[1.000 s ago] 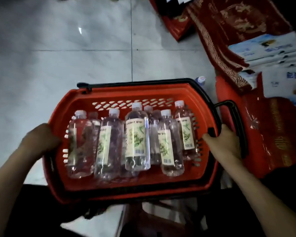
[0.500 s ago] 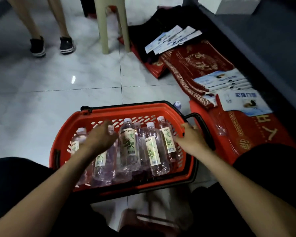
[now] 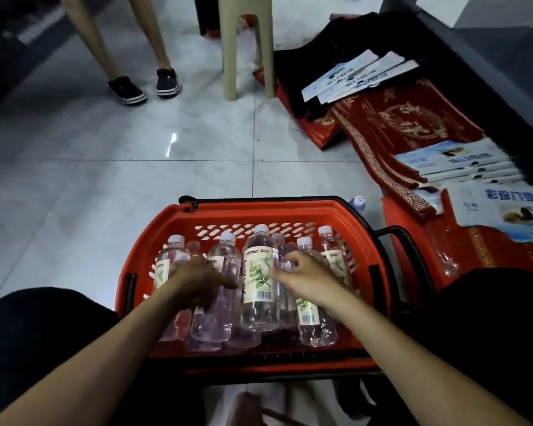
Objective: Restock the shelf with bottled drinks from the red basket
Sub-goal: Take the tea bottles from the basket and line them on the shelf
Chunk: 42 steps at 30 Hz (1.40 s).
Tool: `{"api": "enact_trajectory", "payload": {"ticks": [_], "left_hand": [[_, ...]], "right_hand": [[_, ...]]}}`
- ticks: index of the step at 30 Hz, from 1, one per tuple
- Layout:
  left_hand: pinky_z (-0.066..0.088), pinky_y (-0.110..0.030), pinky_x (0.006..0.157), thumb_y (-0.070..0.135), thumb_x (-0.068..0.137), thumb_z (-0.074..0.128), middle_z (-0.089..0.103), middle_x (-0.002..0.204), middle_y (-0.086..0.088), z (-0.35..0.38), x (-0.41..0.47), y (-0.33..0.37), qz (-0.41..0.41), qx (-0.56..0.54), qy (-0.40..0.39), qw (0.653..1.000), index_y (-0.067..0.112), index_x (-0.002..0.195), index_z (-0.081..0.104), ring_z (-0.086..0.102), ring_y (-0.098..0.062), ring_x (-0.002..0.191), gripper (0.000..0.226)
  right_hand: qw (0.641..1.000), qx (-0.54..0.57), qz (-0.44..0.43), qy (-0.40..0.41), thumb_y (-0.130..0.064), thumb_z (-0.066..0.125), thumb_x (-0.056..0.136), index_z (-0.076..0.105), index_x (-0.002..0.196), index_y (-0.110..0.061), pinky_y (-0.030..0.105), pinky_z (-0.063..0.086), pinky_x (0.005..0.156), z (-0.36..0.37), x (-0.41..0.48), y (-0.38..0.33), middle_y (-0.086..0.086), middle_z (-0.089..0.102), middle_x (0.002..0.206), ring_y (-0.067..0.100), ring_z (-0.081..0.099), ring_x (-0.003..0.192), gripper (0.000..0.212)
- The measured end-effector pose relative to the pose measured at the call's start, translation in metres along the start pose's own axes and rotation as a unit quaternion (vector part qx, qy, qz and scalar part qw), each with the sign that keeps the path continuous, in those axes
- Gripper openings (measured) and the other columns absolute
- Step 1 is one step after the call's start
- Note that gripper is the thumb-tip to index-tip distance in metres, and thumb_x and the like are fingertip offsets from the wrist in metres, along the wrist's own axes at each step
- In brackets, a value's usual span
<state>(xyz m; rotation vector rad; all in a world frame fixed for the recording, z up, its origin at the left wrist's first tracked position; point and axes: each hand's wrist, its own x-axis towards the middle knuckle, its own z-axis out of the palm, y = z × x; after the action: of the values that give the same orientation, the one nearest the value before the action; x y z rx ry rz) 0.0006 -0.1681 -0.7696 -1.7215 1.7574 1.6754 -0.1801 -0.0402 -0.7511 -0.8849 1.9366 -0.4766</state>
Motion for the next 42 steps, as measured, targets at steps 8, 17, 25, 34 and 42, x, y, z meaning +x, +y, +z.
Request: {"api": "enact_trajectory", "payload": {"ticks": [8, 17, 25, 34, 42], "left_hand": [[0.036, -0.024, 0.056, 0.027, 0.087, 0.061, 0.048, 0.064, 0.0, -0.003, 0.012, 0.007, -0.055, -0.149, -0.048, 0.986, 0.016, 0.072, 0.052, 0.043, -0.013, 0.059, 0.021], [0.053, -0.03, 0.07, 0.023, 0.063, 0.078, 0.065, 0.087, -0.014, -0.015, 0.021, 0.011, -0.026, -0.25, -0.152, 0.956, 0.006, 0.094, 0.069, 0.063, -0.025, 0.072, 0.037], [0.057, -0.045, 0.075, 0.007, 0.077, 0.065, 0.071, 0.102, -0.013, 0.003, 0.011, 0.048, 0.104, -0.369, -0.227, 0.895, 0.012, 0.127, 0.05, 0.07, -0.028, 0.089, 0.053], [0.051, -0.054, 0.093, 0.008, 0.083, 0.054, 0.059, 0.131, -0.02, 0.041, -0.021, 0.067, 0.183, -0.354, -0.345, 0.85, 0.019, 0.138, 0.049, 0.06, -0.034, 0.115, 0.057], [0.043, -0.06, 0.099, 0.02, 0.085, 0.056, 0.049, 0.14, -0.02, 0.062, -0.052, 0.056, 0.177, -0.347, -0.357, 0.849, 0.015, 0.143, 0.044, 0.05, -0.038, 0.125, 0.059]], "right_hand": [[0.999, -0.008, 0.037, 0.022, -0.055, 0.079, 0.069, 0.043, 0.134, -0.015, 0.034, 0.052, 0.087, 0.031, 0.037, -0.021, 0.003, 0.061, 0.121, 0.022, 0.063, 0.105, 0.084], [0.982, 0.178, 0.046, -0.042, -0.014, 0.08, 0.074, 0.05, 0.095, -0.02, 0.019, 0.047, 0.06, 0.022, 0.026, -0.017, -0.005, 0.06, 0.09, 0.006, 0.058, 0.079, 0.037], [0.921, 0.388, 0.009, -0.029, -0.014, 0.077, 0.072, 0.053, 0.116, -0.015, 0.035, 0.051, 0.079, -0.022, 0.02, -0.005, 0.004, 0.069, 0.107, 0.021, 0.065, 0.1, 0.05], [0.855, 0.516, -0.027, 0.043, -0.042, 0.057, 0.085, 0.064, 0.12, -0.019, 0.043, 0.051, 0.096, -0.046, -0.023, 0.035, 0.007, 0.071, 0.119, 0.023, 0.066, 0.112, 0.043], [0.852, 0.52, -0.027, 0.063, -0.049, 0.037, 0.1, 0.067, 0.117, -0.019, 0.041, 0.051, 0.094, -0.051, -0.06, 0.045, 0.007, 0.072, 0.116, 0.021, 0.069, 0.108, 0.046]]}}
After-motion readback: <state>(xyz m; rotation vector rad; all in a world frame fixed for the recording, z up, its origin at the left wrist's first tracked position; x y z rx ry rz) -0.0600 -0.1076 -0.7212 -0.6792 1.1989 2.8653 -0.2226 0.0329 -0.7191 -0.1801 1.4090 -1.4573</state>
